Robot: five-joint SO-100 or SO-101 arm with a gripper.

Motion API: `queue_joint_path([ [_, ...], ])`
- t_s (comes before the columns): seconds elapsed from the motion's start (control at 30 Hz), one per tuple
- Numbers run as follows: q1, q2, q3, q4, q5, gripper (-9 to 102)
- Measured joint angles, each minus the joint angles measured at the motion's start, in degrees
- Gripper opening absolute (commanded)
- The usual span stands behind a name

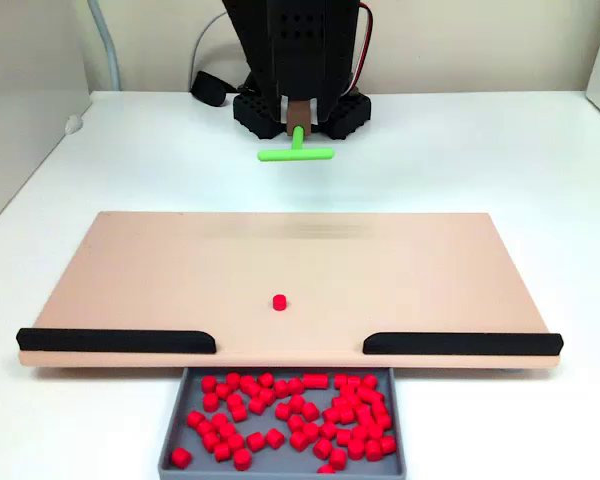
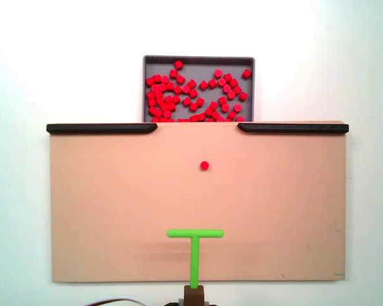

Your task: Push granules from bottom to the grey container

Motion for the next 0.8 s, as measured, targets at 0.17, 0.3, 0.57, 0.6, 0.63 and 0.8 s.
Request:
queue_joint_path([
  [0.17,0.0,0.0,0.0,0.0,0.0,1],
  [0.3,0.0,-0.18,0.0,0.0,0.0,1],
  [0.57,0.0,-0.62,0.0,0.0,0.0,1],
  [0.6,0.0,-0.88,0.0,0.0,0.0,1],
  [0.63,0.0,-1.23,0.0,0.0,0.0,1],
  [0.8,-0.09,-2.02,0.0,0.0,0.0,0],
])
